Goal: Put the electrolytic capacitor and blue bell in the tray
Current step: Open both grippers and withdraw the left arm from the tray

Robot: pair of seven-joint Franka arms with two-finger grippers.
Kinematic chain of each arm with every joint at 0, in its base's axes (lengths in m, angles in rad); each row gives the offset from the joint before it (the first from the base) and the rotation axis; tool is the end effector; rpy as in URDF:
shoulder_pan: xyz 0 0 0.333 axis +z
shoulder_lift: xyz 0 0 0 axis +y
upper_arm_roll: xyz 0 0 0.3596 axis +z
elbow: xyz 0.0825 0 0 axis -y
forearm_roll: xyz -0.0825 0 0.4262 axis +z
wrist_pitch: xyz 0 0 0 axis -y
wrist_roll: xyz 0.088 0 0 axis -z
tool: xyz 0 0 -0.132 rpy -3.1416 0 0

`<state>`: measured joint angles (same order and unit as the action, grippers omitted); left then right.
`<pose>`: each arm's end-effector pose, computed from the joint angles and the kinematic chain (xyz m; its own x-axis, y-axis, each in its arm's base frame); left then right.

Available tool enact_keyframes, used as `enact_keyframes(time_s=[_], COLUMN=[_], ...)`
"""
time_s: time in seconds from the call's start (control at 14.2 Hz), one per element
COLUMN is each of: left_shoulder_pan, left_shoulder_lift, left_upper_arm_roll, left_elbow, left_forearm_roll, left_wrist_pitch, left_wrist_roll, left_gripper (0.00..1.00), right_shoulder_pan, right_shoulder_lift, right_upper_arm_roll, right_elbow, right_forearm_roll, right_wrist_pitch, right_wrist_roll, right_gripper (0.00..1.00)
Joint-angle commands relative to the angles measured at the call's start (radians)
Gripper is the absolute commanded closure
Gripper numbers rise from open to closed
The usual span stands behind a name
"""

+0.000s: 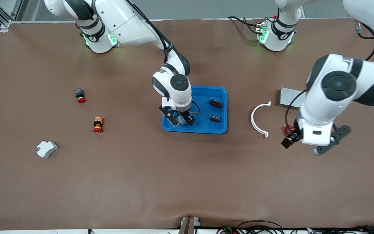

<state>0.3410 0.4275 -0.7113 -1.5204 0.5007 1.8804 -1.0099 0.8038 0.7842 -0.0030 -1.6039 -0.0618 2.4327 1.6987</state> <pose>0.7130 -0.1468 0.4702 0.8431 0.5024 0.1916 0.5240 -0.8477 -0.0830 0.5283 0.5435 0.1470 0.6581 -0.7520 0.0385 -0.7504 -0.6592 -0.0488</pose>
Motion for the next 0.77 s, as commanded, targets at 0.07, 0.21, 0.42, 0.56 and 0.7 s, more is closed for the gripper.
enact_keyframes(time_s=[0.07,0.21,0.42,0.56,0.7], left_shoulder_pan=[0.013,0.048,0.061,0.065,0.07], left_shoulder_lift=[-0.016,-0.016,-0.013,-0.018,-0.029], left_upper_arm_roll=[0.004,0.0,0.003,0.003,0.0], left_elbow=[0.071,0.08,0.143,0.172,0.172], left_forearm_roll=[-0.034,-0.034,-0.074,-0.076,-0.074], left_wrist_pitch=[-0.095,-0.098,-0.179,-0.213,-0.219], left_wrist_roll=[0.299,0.408,0.642,0.721,0.726], left_gripper=[0.0,0.0,0.0,0.0,0.0], right_shoulder_pan=[0.023,0.023,0.025,0.023,0.023], right_shoulder_lift=[0.02,0.018,0.014,0.006,-0.002], right_upper_arm_roll=[-0.02,-0.02,-0.02,-0.019,-0.019], right_elbow=[0.027,0.027,0.036,0.05,0.067], right_forearm_roll=[-0.024,-0.024,-0.024,-0.023,-0.023], right_wrist_pitch=[0.002,0.0,-0.012,-0.018,-0.047], right_wrist_roll=[0.029,0.029,0.029,0.026,0.025], right_gripper=[0.0,0.0,0.0,0.0,0.0])
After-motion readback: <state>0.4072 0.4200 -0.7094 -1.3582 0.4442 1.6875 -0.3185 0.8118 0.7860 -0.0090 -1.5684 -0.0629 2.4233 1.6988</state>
